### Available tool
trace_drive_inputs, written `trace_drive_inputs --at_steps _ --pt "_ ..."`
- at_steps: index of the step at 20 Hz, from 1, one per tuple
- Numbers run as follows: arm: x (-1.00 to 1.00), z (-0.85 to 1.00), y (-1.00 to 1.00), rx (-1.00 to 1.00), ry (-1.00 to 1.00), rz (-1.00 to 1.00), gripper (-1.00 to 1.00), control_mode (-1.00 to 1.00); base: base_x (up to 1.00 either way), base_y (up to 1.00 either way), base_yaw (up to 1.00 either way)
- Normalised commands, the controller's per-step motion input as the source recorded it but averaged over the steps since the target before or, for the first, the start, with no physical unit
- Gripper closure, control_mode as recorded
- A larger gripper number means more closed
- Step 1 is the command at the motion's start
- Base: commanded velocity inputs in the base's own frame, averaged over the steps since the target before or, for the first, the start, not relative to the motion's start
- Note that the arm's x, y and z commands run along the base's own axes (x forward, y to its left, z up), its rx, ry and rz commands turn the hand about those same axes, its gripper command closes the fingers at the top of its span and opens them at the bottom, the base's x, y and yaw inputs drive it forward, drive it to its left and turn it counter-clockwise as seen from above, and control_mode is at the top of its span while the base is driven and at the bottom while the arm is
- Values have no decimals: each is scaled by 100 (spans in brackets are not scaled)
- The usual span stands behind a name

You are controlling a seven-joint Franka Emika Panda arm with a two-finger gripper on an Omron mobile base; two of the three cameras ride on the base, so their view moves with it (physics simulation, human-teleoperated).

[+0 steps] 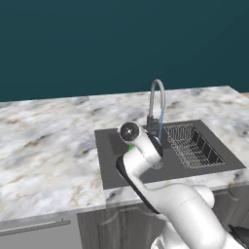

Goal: Soak the sponge with water for a few seconds and then drop it inside the sink.

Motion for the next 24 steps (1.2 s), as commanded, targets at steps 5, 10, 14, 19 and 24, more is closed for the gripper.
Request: trace_drive_inputs --at_steps 5,10,14,19,24 --pt "0 0 -40 0 0 -6 100 -100 0 0 0" --pt "0 -5 -35 0 0 -2 100 -100 0 0 0" --pt "0 -14 -31 0 0 -1 100 -100 0 0 0" --pt "2 -25 -20 0 0 0 100 -100 0 0 0" --pt "18 -20 -18 0 0 0 100 -100 0 0 0"
